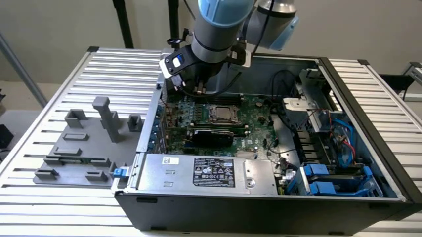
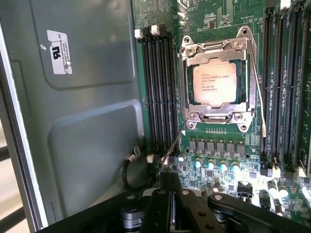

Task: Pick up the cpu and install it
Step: 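Close the cpu cover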

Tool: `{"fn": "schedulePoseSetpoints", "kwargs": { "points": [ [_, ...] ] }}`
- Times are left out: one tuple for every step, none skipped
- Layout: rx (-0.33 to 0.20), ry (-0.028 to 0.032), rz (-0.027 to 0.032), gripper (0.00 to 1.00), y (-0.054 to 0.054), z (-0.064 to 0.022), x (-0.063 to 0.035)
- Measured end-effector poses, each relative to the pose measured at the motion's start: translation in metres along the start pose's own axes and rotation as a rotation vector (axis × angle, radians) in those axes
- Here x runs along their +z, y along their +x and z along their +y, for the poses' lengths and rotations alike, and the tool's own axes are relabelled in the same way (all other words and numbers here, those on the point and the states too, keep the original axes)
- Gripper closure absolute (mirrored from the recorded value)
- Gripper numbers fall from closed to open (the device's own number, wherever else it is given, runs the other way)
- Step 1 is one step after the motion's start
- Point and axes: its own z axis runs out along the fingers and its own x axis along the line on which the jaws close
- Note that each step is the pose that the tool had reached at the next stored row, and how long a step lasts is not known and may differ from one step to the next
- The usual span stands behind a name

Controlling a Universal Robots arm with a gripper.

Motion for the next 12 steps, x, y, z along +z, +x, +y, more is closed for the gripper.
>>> {"fn": "schedulePoseSetpoints", "kwargs": {
  "points": [
    [0.000,0.0002,0.0016,0.89,0.0000,0.0000,0.0000],
    [0.000,0.0004,0.0033,0.89,0.0000,0.0000,0.0000],
    [-0.001,0.0006,0.0049,0.89,0.0000,0.0000,0.0000],
    [-0.001,0.0008,0.0064,0.89,0.0000,0.0000,-0.0001],
    [-0.001,0.0010,0.0079,0.89,0.0001,0.0000,-0.0001],
    [-0.001,0.0011,0.0097,0.89,0.0000,0.0000,-0.0001],
    [-0.002,0.0013,0.0115,0.89,0.0000,0.0000,0.0000],
    [-0.002,0.0015,0.0130,0.89,0.0000,0.0000,-0.0001],
    [-0.002,0.0017,0.0147,0.89,0.0000,0.0000,-0.0001],
    [-0.002,0.0018,0.0164,0.89,0.0000,0.0000,0.0000],
    [-0.002,0.0020,0.0180,0.89,0.0000,0.0000,0.0000],
    [-0.003,0.0022,0.0196,0.89,0.0000,0.0000,0.0000]
  ]
}}
